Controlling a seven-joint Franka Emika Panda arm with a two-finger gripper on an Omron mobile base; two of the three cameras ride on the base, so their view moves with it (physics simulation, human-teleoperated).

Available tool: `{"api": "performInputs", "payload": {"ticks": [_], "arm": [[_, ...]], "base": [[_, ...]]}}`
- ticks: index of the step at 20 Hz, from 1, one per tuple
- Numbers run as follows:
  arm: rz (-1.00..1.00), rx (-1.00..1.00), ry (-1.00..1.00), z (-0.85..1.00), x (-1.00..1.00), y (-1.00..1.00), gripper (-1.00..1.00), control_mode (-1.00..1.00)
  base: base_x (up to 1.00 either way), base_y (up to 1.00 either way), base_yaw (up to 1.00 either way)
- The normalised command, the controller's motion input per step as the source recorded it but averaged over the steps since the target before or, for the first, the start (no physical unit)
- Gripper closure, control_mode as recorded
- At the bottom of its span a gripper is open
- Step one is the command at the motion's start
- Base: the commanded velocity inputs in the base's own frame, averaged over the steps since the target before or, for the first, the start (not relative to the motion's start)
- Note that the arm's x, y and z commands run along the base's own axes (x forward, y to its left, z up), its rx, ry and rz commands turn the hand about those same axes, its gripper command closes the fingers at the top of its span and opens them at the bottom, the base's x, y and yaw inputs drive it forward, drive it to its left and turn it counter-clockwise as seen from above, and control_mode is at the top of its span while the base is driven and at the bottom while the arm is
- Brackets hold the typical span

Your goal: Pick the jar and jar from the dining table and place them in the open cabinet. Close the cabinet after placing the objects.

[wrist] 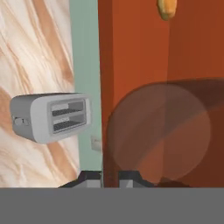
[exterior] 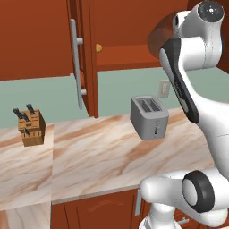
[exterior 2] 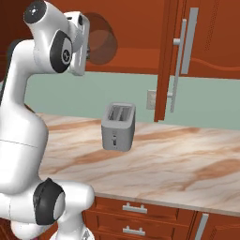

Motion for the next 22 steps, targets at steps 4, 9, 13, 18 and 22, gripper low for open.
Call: {"api": "performInputs", "payload": {"ticks": [4, 9, 13, 18, 22], "arm": [[0.00, 0.00, 0.14, 0.00, 0.72, 0.00, 1.00, -1.00], [0.00, 0.00, 0.00, -0.06, 0.48, -0.01, 1.00, -1.00], [0.00, 0.00, 0.00, -0.26, 0.50, 0.00, 1.00, -1.00], [0.00, -0.01, 0.00, -0.26, 0.29, 0.00, 1.00, -1.00], [0.01, 0.00, 0.00, -0.11, 0.21, 0.00, 1.00, -1.00]], "base": [[0.00, 0.00, 0.00], [0.00, 0.00, 0.00], [0.00, 0.00, 0.00], [0.00, 0.00, 0.00], [0.00, 0.00, 0.00]]}}
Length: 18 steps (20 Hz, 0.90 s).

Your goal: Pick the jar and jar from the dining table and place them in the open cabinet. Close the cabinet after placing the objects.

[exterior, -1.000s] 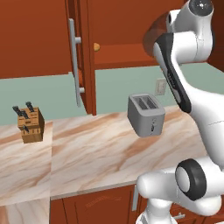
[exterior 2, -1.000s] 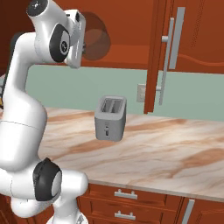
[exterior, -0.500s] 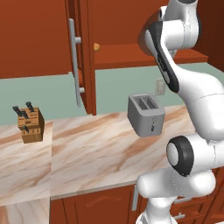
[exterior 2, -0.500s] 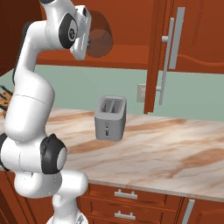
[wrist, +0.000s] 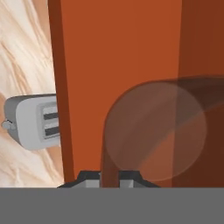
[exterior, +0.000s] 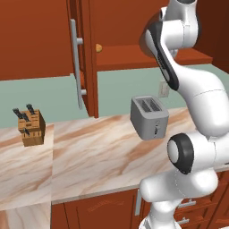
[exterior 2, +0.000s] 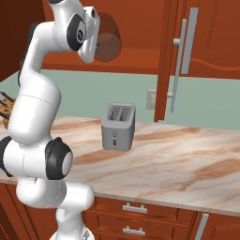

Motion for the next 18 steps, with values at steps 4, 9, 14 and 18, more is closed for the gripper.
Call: {"api": "performInputs", "payload": {"ticks": [4, 9, 14, 18], "arm": [[0.01, 0.00, 0.01, -0.12, 0.25, 0.00, 1.00, -1.00], [0.02, 0.00, 0.00, -0.16, 0.39, 0.01, -1.00, -1.00], [0.03, 0.00, 0.00, 0.00, 0.32, 0.00, -1.00, -1.00], [0.03, 0.00, -0.06, 0.00, 0.00, 0.00, -1.00, -1.00]], "base": [[0.00, 0.00, 0.00], [0.00, 0.00, 0.00], [0.00, 0.00, 0.00], [0.00, 0.00, 0.00]]}}
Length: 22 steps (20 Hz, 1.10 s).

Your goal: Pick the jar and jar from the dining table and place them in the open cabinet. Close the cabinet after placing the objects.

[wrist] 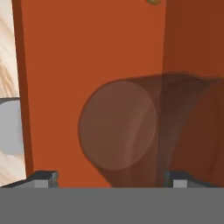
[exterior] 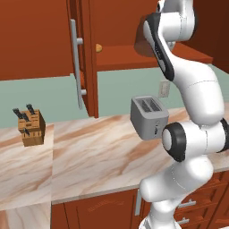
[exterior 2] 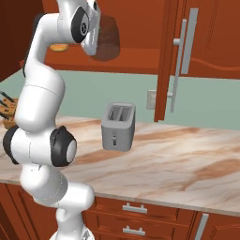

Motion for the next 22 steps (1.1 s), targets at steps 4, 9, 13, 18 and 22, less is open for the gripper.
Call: {"api": "performInputs", "payload": {"ticks": [4, 9, 13, 18, 22], "arm": [[0.06, 0.00, -0.22, -0.08, -0.28, 0.17, -1.00, -1.00], [0.08, 0.00, -0.27, -0.30, -0.41, 0.32, -1.00, -1.00], [0.07, 0.00, -0.28, -0.25, -0.39, 0.22, -1.00, -1.00], [0.03, 0.00, -0.21, -0.01, -0.53, 0.03, -1.00, -1.00], [0.00, 0.00, -0.11, 0.00, -0.72, 0.00, -1.00, -1.00]], "base": [[0.00, 0.00, 0.00], [0.00, 0.00, 0.00], [0.00, 0.00, 0.00], [0.00, 0.00, 0.00], [0.00, 0.00, 0.00]]}}
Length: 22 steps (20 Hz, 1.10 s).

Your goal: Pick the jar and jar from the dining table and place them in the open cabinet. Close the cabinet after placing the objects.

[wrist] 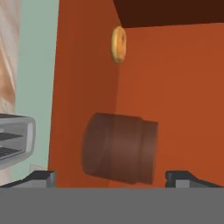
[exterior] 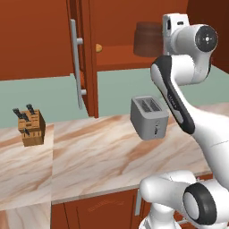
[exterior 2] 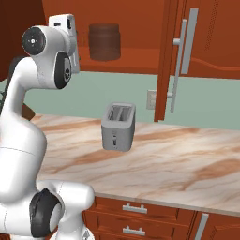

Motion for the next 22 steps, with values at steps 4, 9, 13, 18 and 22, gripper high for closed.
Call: {"api": "performInputs", "payload": {"ticks": [4, 9, 13, 18, 22], "arm": [[0.00, 0.00, -0.02, 0.00, -0.73, 0.00, -1.00, -1.00], [0.00, 0.00, 0.00, 0.00, -0.56, 0.00, -1.00, -1.00], [0.00, 0.00, 0.00, 0.00, -0.48, 0.00, -1.00, -1.00], [0.00, 0.00, 0.00, 0.00, -0.47, 0.00, -1.00, -1.00], [0.00, -0.02, 0.00, -0.03, -0.11, 0.04, -1.00, 1.00]], "base": [[0.00, 0.00, 0.00], [0.00, 0.00, 0.00], [0.00, 0.00, 0.00], [0.00, 0.00, 0.00], [0.00, 0.00, 0.00]]}}
